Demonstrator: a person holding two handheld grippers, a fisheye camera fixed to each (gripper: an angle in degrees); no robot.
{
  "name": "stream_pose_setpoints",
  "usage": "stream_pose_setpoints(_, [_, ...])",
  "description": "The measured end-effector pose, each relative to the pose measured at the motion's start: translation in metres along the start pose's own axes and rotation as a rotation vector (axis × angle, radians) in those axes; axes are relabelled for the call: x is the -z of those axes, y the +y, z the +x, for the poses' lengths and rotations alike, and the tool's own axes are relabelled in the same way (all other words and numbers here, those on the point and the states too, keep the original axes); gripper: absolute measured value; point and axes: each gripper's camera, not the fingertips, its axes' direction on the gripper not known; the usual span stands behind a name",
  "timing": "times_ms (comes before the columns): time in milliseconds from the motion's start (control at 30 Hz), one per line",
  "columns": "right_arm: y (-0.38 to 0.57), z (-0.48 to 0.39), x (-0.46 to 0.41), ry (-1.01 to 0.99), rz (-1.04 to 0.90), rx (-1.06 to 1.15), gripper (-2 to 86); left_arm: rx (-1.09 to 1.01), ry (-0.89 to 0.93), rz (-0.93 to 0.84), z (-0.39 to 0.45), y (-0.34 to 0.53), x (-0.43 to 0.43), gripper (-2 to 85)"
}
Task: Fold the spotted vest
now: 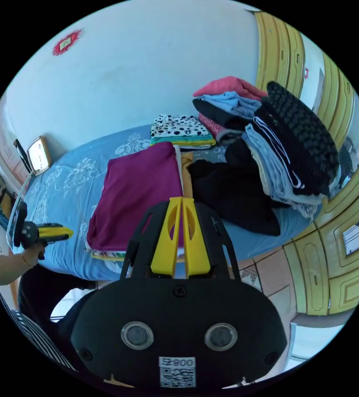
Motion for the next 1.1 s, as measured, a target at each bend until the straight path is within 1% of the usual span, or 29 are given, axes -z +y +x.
stream_pose_setpoints(33, [-0.017, -0.011, 0.000, 0.001, 0.034, 0.004, 1.5, -0.006, 0.003, -0.039, 0.001, 0.006, -0.006, 0.4])
stream_pose_setpoints(67, [-0.025, -0.016, 0.000, -0.002, 0.048, 0.003, 1.9, 0.003, 0.004, 0.005, 0.002, 0.014, -0.003, 0.4])
stream_pose_setpoints(167, [-0.077, -0.038, -0.003, -0.083, 0.125, 0.009, 5.0, 0.031, 0.016, 0.034, 0.003, 0.026, 0.006, 0.3])
stream_pose_setpoints(233, [-0.124, -0.058, -0.009, -0.153, 0.180, 0.062, 7.1, 0.036, 0.003, 0.061, 0.005, 0.035, 0.012, 0.2])
stream_pose_setpoints(300, [-0.164, -0.077, -0.023, -0.146, 0.184, 0.102, 8.0, 0.029, -0.015, 0.086, 0.007, 0.043, 0.020, 0.2])
stream_pose_setpoints(400, [-0.231, -0.103, -0.060, -0.151, 0.125, 0.150, 8.9, 0.039, 0.004, 0.097, 0.004, 0.054, 0.034, 0.2])
stream_pose_setpoints(467, [-0.269, -0.117, -0.087, -0.132, 0.084, 0.161, 9.4, 0.054, 0.058, 0.091, -0.003, 0.060, 0.046, 0.1])
stream_pose_setpoints(533, [-0.319, -0.132, -0.131, -0.124, 0.001, 0.158, 10.4, 0.052, 0.097, 0.101, -0.008, 0.067, 0.056, 0.1])
stream_pose_setpoints(700, [-0.400, -0.164, -0.217, -0.096, -0.163, 0.175, 10.8, 0.059, 0.182, 0.138, -0.019, 0.086, 0.084, 0.2])
stream_pose_setpoints(900, [-0.480, -0.189, -0.271, 0.011, -0.180, 0.164, 10.5, 0.050, 0.209, 0.180, -0.022, 0.109, 0.126, 0.2])
stream_pose_setpoints(1033, [-0.514, -0.192, -0.309, 0.039, -0.298, 0.143, 8.7, 0.076, 0.251, 0.191, -0.024, 0.124, 0.158, 0.2])
stream_pose_setpoints(1100, [-0.524, -0.189, -0.308, 0.056, -0.269, 0.123, 6.8, 0.080, 0.264, 0.192, -0.024, 0.130, 0.174, 0.2])
